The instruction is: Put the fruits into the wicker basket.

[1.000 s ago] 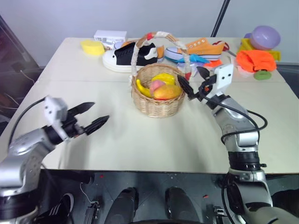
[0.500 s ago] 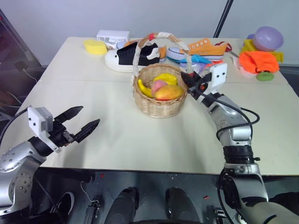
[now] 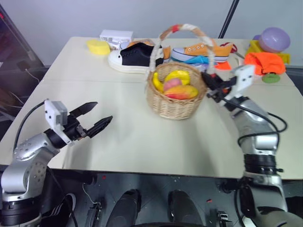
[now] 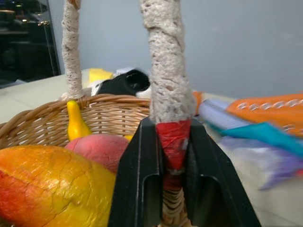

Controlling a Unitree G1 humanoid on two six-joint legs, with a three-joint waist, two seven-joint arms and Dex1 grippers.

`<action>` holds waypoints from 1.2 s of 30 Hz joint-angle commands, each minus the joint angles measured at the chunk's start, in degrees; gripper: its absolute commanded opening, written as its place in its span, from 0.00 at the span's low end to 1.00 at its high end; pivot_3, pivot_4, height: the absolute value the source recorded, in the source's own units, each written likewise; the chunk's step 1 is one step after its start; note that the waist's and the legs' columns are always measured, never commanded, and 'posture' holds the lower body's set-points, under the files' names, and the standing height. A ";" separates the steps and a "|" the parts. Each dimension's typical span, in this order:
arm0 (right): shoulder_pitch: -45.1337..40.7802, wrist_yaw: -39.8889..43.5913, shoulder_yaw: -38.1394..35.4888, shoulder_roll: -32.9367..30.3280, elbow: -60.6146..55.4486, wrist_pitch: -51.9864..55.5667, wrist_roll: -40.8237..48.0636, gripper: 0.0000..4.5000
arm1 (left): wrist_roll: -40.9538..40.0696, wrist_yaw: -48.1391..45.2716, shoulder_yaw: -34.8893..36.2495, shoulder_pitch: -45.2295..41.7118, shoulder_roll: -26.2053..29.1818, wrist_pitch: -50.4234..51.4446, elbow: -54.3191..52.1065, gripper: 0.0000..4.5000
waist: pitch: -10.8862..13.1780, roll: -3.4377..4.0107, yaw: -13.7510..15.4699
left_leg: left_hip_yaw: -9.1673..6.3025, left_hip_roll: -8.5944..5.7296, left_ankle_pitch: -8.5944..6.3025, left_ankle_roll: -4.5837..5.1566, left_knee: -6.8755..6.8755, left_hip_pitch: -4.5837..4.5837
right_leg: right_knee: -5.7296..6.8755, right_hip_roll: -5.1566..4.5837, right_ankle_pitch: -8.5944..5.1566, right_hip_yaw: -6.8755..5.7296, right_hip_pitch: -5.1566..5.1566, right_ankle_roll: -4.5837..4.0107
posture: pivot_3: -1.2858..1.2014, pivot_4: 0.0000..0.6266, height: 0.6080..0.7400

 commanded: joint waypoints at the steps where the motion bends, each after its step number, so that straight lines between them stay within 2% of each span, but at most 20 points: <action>1: 3.70 0.79 -9.05 -5.16 -3.96 -2.43 1.83 0.00 | 1.30 -1.98 -3.77 -2.88 -0.09 -1.13 1.66 1.00 | 0.00 0.00 0.25 | 0.01 0.00 -0.01 0.02 0.01 0.00 | -0.02 0.00 0.00 0.00 0.00 0.00 | 0.52 0.24 1.00; 9: 13.86 -3.96 -23.01 -9.33 -5.70 -4.57 1.63 0.00 | 4.99 -11.43 -16.53 -11.93 -2.54 -2.97 9.05 1.00 | -0.02 0.14 -0.72 | 0.11 0.02 -0.03 0.05 0.02 0.03 | 0.04 0.02 0.01 0.04 0.01 0.00 | 0.52 0.24 1.00; 14: 19.48 -8.93 -26.70 -6.12 -9.68 -4.96 1.45 0.00 | 8.28 -16.13 -21.30 -19.61 -5.76 -7.09 17.55 1.00 | -0.06 0.21 -0.76 | 0.16 0.05 -0.02 0.05 0.03 0.07 | 0.07 0.06 0.01 0.06 0.03 0.00 | 0.52 0.24 1.00; 20: 22.77 -13.97 -26.70 0.17 -10.13 -6.10 1.81 0.00 | 10.12 -18.00 -22.12 -23.14 -8.49 -9.79 22.94 1.00 | -0.07 0.23 -0.74 | 0.15 0.05 -0.02 0.05 0.07 0.07 | 0.07 0.07 0.01 0.07 0.04 0.00 | 0.52 0.24 1.00; 22: 23.34 -14.74 -26.42 2.33 -10.38 -7.26 2.21 0.23 | 10.59 -18.24 -22.31 -23.08 -8.93 -10.35 23.46 1.00 | -0.08 0.24 -0.73 | 0.14 0.05 -0.02 0.05 0.07 0.07 | 0.09 0.07 0.01 0.07 0.04 0.01 | 0.52 0.24 1.00; 24: 23.71 -15.05 -25.95 3.06 -11.54 -7.43 2.34 0.39 | 10.67 -18.34 -22.28 -23.06 -9.21 -10.42 23.45 1.00 | -0.09 0.26 -0.72 | 0.13 0.04 -0.02 0.05 0.08 0.07 | 0.09 0.07 0.01 0.07 0.04 0.01 | 0.52 0.24 1.00; 29: 25.21 -16.38 -27.03 2.43 -14.44 -6.80 2.49 0.97 | 11.89 -17.63 -21.84 -23.65 -10.00 -11.57 25.39 1.00 | -0.11 0.29 -0.59 | 0.12 0.04 -0.02 0.05 0.08 0.08 | 0.09 0.08 0.01 0.08 0.05 0.01 | 0.52 0.24 1.00; 36: 30.89 -20.69 -27.72 5.57 -27.00 -5.22 4.72 0.99 | 12.12 -17.84 -20.02 -23.57 -9.89 -13.83 29.03 1.00 | -0.13 0.32 -0.60 | 0.10 0.04 -0.02 0.05 0.08 0.08 | 0.10 0.08 0.01 0.08 0.06 0.01 | 0.52 0.24 1.00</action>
